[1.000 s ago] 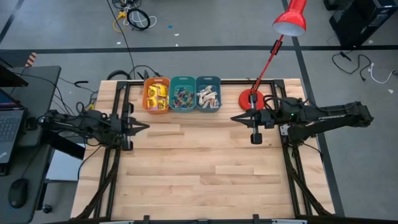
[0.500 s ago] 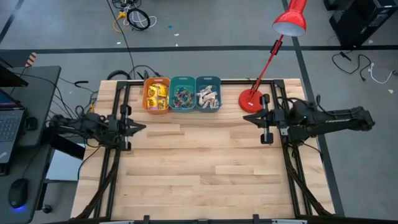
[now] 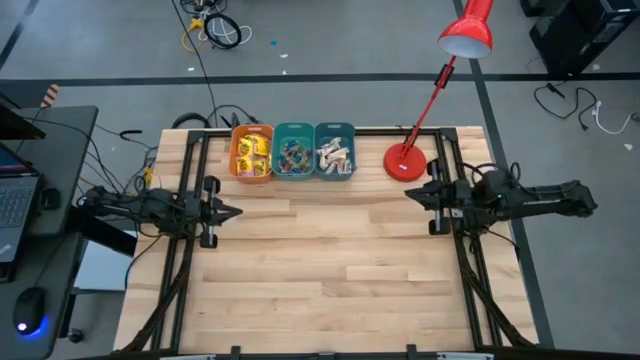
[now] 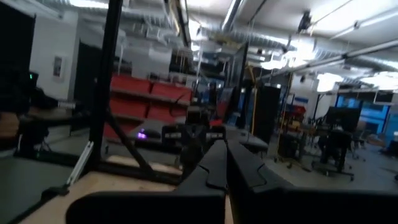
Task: Sort candy
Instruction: Return to Home Position
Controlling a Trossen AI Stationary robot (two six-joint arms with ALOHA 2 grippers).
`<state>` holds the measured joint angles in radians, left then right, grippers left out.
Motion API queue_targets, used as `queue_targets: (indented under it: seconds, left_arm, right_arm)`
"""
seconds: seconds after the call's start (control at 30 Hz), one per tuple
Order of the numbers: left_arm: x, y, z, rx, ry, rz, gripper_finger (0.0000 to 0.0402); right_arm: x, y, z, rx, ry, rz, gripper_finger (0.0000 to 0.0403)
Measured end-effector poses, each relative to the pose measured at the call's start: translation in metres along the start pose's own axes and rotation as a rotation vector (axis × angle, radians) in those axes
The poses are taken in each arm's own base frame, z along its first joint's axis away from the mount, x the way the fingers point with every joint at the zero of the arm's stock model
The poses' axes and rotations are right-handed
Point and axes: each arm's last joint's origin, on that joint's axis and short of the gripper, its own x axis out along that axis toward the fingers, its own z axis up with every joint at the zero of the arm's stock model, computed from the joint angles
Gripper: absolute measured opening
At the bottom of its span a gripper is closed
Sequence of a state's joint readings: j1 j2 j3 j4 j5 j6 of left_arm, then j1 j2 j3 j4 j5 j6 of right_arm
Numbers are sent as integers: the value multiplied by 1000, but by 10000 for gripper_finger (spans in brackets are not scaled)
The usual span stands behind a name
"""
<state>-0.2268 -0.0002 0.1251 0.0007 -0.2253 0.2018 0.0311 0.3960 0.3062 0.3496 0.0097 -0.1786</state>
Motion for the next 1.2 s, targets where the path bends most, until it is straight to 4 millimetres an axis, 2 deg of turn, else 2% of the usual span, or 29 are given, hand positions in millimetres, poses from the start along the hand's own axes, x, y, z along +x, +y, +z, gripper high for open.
queue_targets:
  seconds: [0.27,0.43,0.77,0.97,1.2]
  left_arm:
    - [0,0,-1,-2,11,-1,14]
    - [0,0,-2,0,19,-3,14]
    - [0,0,-2,5,22,-2,14]
    - [0,-1,-4,9,36,-5,14]
    - [0,-1,-4,9,40,-7,14]
  right_arm:
    - [-24,-1,6,1,-72,-13,0]
    - [-29,-1,5,19,-63,-3,0]
    - [-34,6,-26,11,-113,42,0]
    - [-40,13,-58,27,-110,74,0]
    - [-40,15,-67,26,-26,120,0]
